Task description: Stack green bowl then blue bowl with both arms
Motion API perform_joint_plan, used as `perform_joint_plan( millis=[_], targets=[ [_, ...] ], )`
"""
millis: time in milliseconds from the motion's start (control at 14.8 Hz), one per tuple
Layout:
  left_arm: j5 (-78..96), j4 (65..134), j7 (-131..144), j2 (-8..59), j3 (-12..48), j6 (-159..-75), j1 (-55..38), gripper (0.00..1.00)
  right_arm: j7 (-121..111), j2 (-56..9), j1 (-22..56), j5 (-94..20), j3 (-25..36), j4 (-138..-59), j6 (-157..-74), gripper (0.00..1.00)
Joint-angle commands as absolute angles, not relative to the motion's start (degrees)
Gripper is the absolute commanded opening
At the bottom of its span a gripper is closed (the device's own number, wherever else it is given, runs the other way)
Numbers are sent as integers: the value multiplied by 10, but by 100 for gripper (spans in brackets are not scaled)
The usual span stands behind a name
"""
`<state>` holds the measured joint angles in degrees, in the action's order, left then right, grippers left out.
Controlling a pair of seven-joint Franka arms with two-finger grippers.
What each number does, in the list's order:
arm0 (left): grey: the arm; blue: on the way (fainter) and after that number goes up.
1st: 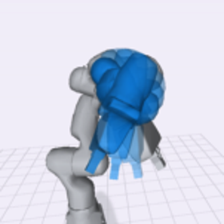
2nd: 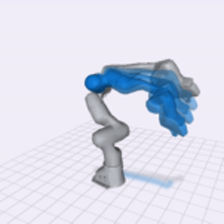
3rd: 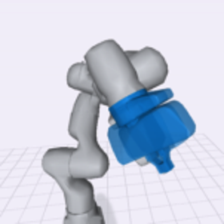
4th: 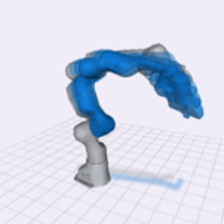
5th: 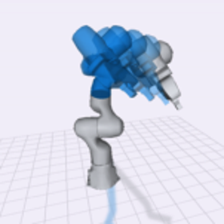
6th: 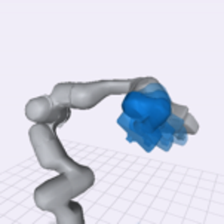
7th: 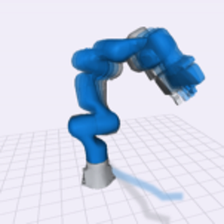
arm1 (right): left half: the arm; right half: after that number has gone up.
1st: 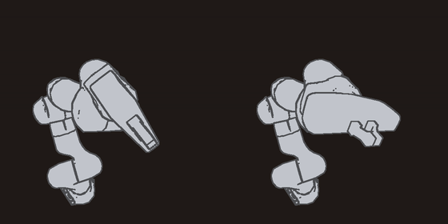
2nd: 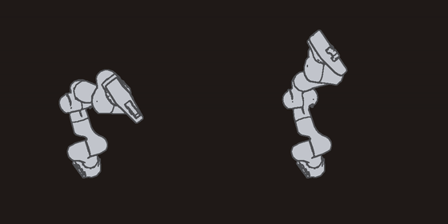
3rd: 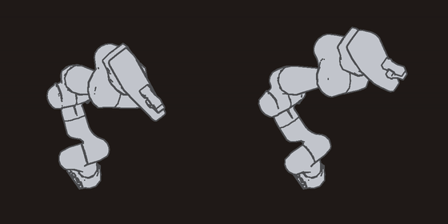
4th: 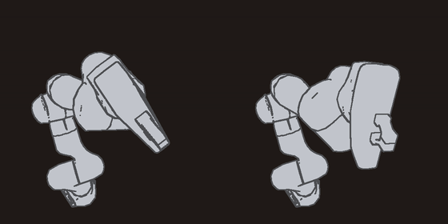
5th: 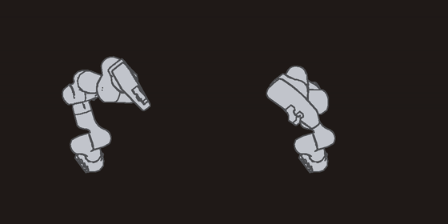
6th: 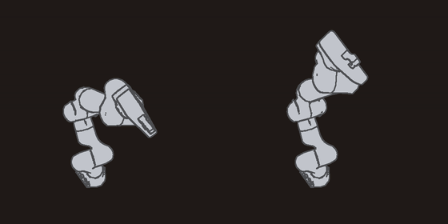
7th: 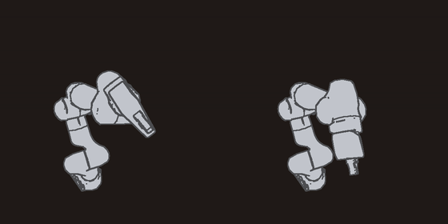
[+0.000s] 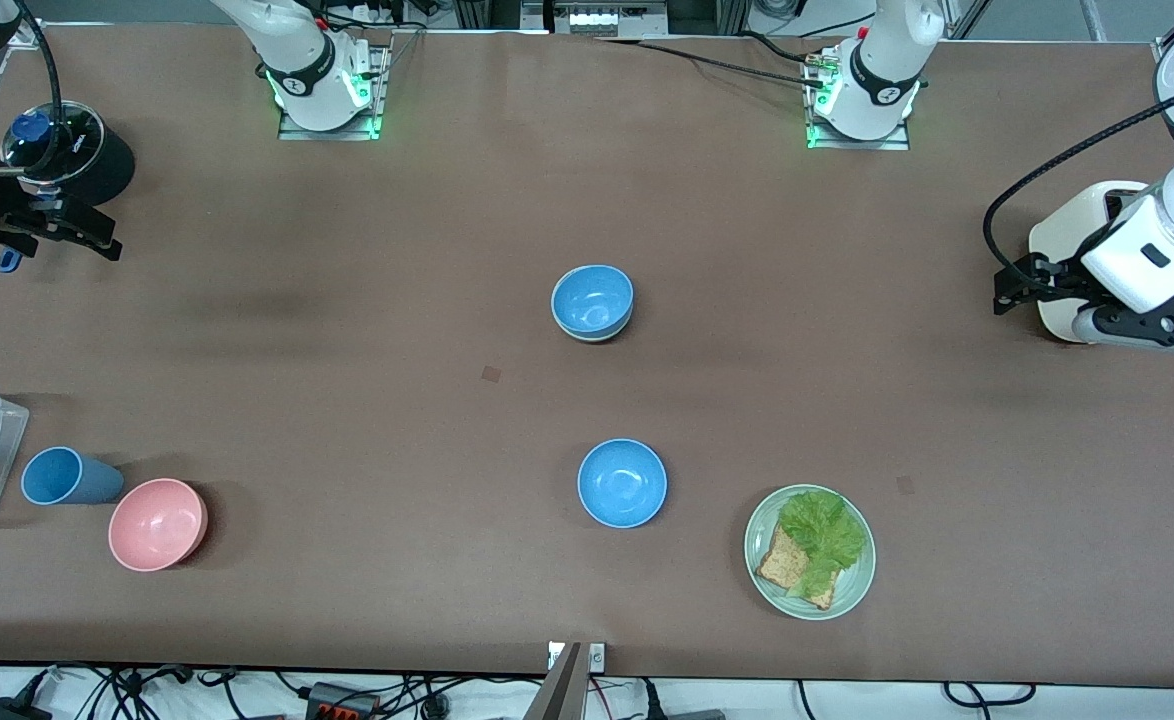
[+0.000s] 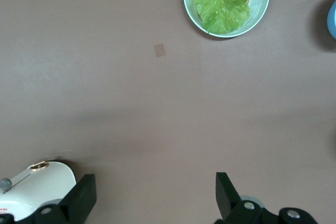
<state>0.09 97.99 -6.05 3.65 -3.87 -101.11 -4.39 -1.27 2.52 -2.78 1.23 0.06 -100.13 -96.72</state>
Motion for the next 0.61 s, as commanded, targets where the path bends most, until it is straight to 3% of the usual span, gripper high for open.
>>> perform_joint_plan(
  millis=[0,542],
  targets=[
    [4,1010,-73,13,-40,-1026,-32,100,-16,39,-25,13,1,-1012,-970,100],
    [4,1005,-74,15,-38,-1023,-34,100,-18,40,-25,11,0,-1013,-965,100]
  ],
)
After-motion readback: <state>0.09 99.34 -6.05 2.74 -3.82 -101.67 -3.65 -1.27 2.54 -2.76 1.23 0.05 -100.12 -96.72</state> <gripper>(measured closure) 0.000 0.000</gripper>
